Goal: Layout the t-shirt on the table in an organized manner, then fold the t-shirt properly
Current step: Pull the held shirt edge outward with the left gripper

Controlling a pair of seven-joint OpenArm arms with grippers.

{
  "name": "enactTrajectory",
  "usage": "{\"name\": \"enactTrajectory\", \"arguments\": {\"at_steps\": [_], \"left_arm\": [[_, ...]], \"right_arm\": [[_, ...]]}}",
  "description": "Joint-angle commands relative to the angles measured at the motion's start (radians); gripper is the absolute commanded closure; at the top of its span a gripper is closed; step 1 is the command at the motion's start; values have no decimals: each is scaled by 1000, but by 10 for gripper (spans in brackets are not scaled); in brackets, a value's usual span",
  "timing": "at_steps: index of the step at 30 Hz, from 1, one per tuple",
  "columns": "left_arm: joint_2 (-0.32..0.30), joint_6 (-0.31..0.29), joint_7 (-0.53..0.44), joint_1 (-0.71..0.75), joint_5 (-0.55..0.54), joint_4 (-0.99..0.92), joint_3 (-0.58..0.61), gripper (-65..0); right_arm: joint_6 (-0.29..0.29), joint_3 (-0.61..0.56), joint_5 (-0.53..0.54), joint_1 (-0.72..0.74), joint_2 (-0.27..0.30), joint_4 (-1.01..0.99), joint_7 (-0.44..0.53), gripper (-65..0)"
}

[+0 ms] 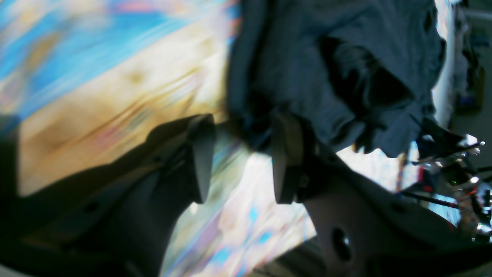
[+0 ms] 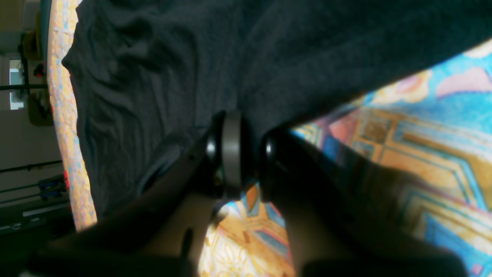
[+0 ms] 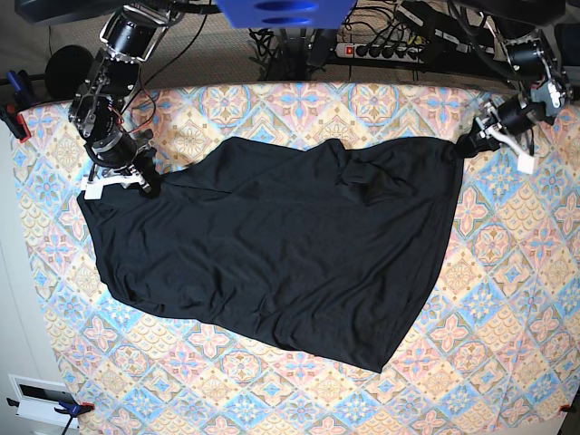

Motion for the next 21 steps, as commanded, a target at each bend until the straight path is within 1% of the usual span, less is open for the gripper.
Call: {"name": "enactTrajectory", "arguments": {"at_steps": [1, 5, 11, 12, 13, 16, 19, 21], "left_arm": [[7, 8, 30, -1, 35, 2, 10, -248], [34, 8, 34, -24, 40, 0, 34, -248], [37, 8, 34, -27, 40, 0, 49, -239], [37, 8, 35, -27, 40, 0, 49, -215], [35, 8, 35, -27, 40, 0, 49, -171], [34, 8, 32, -27, 41, 0, 49, 0], [30, 10, 32, -27, 61, 8, 49, -9], [29, 10, 32, -27, 66, 8, 49, 0]], "right_arm": [[-7, -2, -18, 3, 4, 11, -18, -74], [-7, -2, -18, 3, 4, 14, -18, -74], [-7, -2, -18, 3, 4, 14, -18, -74], [-7, -2, -18, 3, 4, 14, -18, -73], [-7, -2, -18, 3, 4, 14, -18, -66], [-7, -2, -18, 1, 4, 16, -18, -30], [-7, -4, -18, 1, 4, 17, -18, 0], [-7, -4, -18, 1, 4, 17, -19, 0]]}}
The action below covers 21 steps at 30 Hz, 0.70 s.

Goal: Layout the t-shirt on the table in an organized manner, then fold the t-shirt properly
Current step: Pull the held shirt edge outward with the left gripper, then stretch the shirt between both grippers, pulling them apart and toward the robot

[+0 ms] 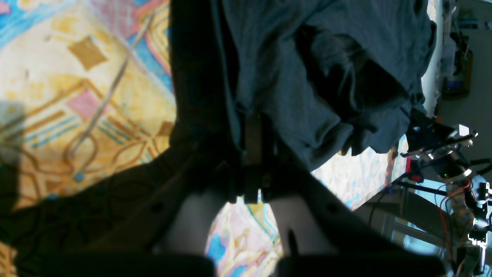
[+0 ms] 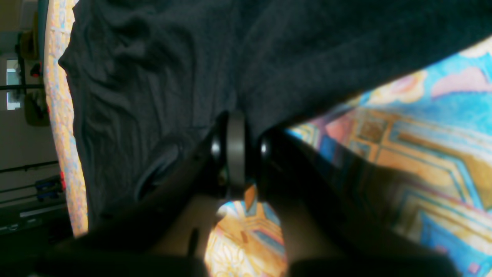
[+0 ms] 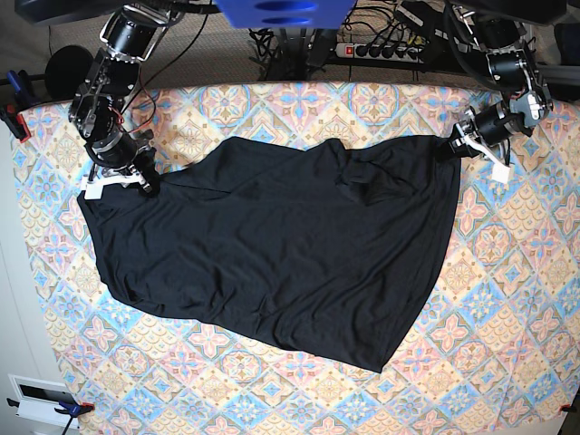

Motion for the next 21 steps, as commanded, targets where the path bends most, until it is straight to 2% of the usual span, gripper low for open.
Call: {"name": "enactTrajectory", "arguments": {"at_steps": [1, 5, 13, 18, 21], "left_arm": [[-18, 6, 28, 5, 32, 8, 3, 0], [-36, 3, 29, 10, 30, 13, 3, 0], [-49, -9, 31, 54, 30, 264, 5, 0], [-50, -9, 32, 51, 16, 317, 5, 0], [-82, -9, 32, 51, -34, 315, 5, 0]], "right_arm": [[-7, -3, -11, 4, 4, 11, -19, 0], [-7, -3, -11, -18, 6, 11, -20, 0], [-7, -3, -11, -46, 33, 105, -26, 0], [-7, -4, -11, -52, 108, 157, -28, 0], [-7, -4, -11, -59, 142, 158, -28, 0]]}}
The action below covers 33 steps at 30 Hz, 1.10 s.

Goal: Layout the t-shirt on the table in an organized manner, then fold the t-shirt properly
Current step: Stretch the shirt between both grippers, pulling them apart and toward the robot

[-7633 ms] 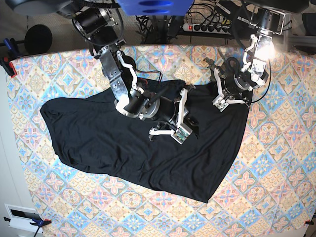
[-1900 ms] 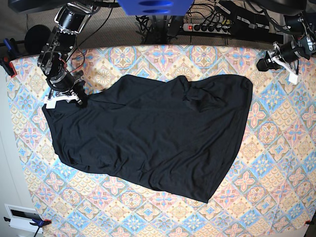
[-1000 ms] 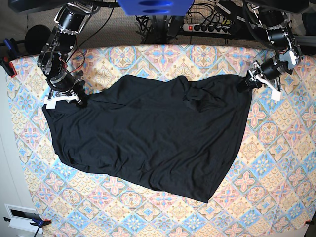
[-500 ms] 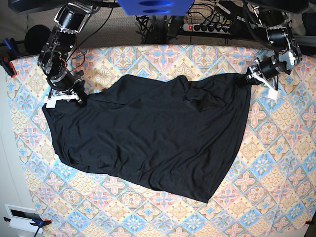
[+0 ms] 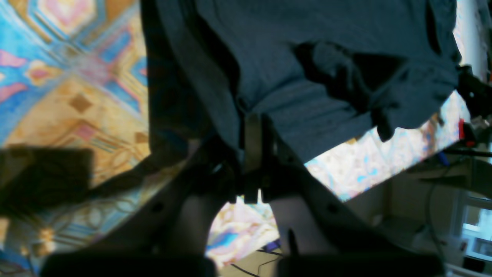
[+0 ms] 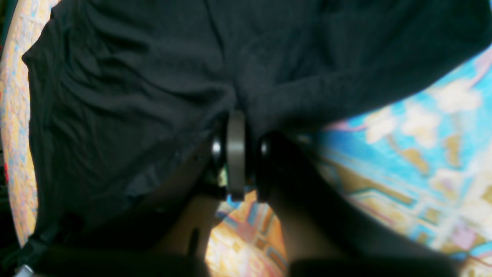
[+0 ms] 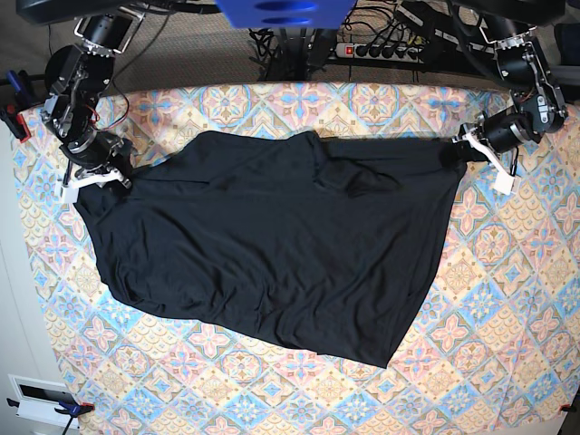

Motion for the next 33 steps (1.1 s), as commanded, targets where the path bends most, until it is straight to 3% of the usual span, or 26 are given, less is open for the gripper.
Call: {"name": "enactTrajectory", "arguments": {"at_steps": [1, 9, 19, 27, 33], "left_arm": [[-38, -2, -22, -7, -41, 14, -9, 0], [-72, -2, -28, -44, -107, -21, -15, 0], [-74, 0, -29, -187, -105, -303, -16, 0], [-74, 4, -28, -277, -105, -311, -16, 0], [-66, 6, -23, -337, -104, -311, -10, 0]], "right_arm": [[4, 4, 12, 6, 26, 16, 14, 0], [4, 6, 12, 6, 50, 16, 12, 0], [4, 3, 12, 15, 106, 7, -74, 0], [4, -65, 12, 16, 156, 16, -75, 0], [4, -83, 12, 67, 156, 22, -101, 0]]}}
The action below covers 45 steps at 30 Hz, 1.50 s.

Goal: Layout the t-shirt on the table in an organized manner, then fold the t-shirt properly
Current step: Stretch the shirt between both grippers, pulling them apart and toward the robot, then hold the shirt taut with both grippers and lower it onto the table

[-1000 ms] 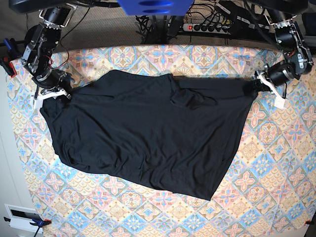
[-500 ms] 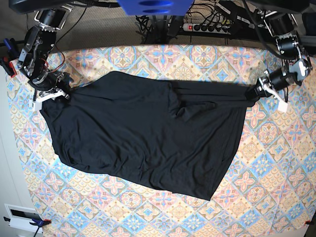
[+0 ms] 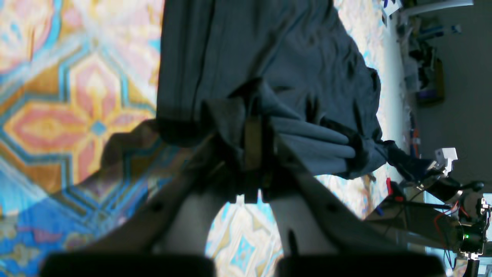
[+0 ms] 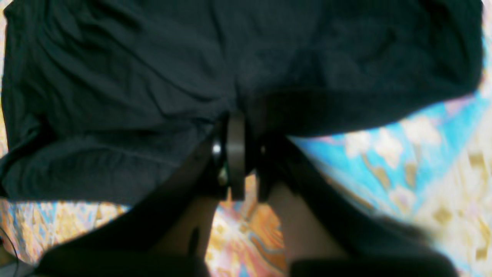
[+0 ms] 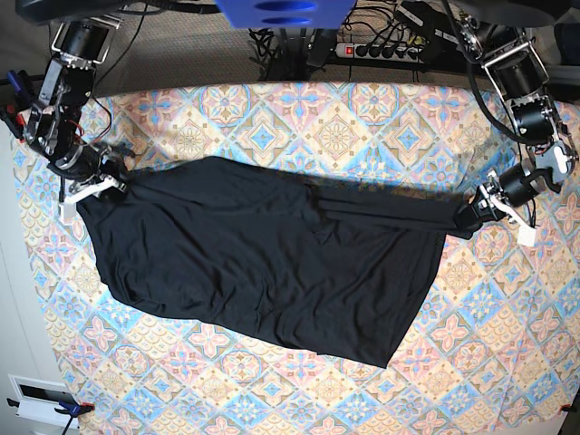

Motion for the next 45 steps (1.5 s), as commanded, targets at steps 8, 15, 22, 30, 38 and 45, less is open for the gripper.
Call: {"name": "enactTrajectory", "arguments": {"at_steps": [8, 15, 22, 30, 38, 45], "left_arm": [[27, 3, -23, -77, 92, 13, -4, 0], [73, 3, -27, -153, 305, 13, -4, 0], [87, 3, -101, -189, 452, 11, -5, 0], [93, 3, -202, -194, 610, -44, -5, 0], [86, 3, -260, -225, 613, -208, -7, 0], [87, 3, -230, -226, 598, -207, -7, 0]], "right_arm": [[-1, -92, 1, 125, 23, 34, 16, 0], [-4, -150, 1, 189, 23, 33, 16, 0], [-4, -145, 0, 191, 49, -78, 22, 0], [-4, -145, -206, 191, 63, -178, 46, 0], [-1, -150, -368, 189, 63, -170, 65, 0], [-1, -150, -313, 186, 63, -95, 56, 0]]}}
